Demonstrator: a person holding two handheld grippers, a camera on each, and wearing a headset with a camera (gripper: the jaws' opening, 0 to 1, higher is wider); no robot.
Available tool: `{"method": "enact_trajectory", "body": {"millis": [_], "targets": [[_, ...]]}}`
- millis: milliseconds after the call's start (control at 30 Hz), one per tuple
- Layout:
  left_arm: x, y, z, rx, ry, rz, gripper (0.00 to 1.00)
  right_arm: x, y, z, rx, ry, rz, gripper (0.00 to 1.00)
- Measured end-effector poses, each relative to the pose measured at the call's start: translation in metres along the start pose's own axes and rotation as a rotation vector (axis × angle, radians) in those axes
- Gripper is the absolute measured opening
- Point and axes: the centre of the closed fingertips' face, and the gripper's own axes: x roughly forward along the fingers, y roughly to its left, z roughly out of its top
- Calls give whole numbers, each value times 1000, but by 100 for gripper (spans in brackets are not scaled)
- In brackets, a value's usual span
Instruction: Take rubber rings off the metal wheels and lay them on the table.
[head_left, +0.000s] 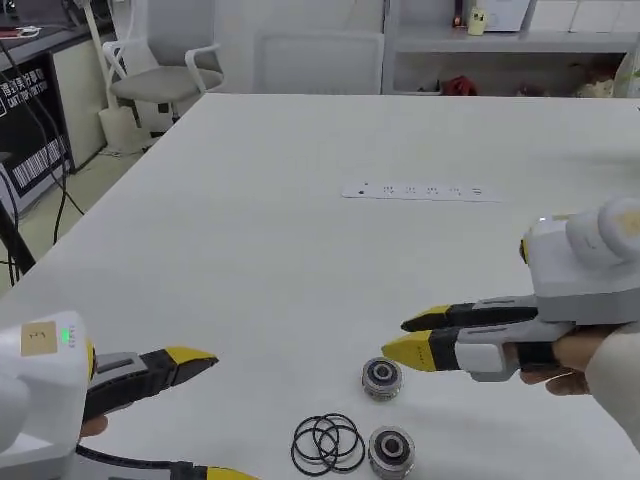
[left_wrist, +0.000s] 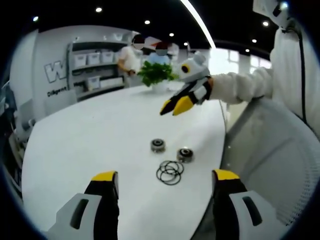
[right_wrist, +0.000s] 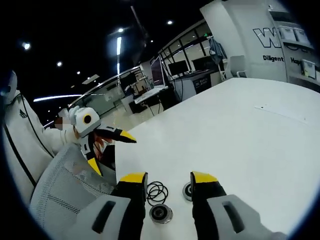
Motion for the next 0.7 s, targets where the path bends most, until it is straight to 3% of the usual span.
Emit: {"method": "enact_trajectory", "body": {"millis": [133, 233, 700], "targets": [[-2, -1, 4, 4, -10, 1, 80, -13, 10, 7, -2, -35, 13, 42], [-4, -1, 7, 3, -17, 3, 81, -21, 14, 4, -20, -29, 6, 48], [-10, -6, 5, 0, -6, 0, 87, -57, 26, -38, -97, 60, -25, 74]]}}
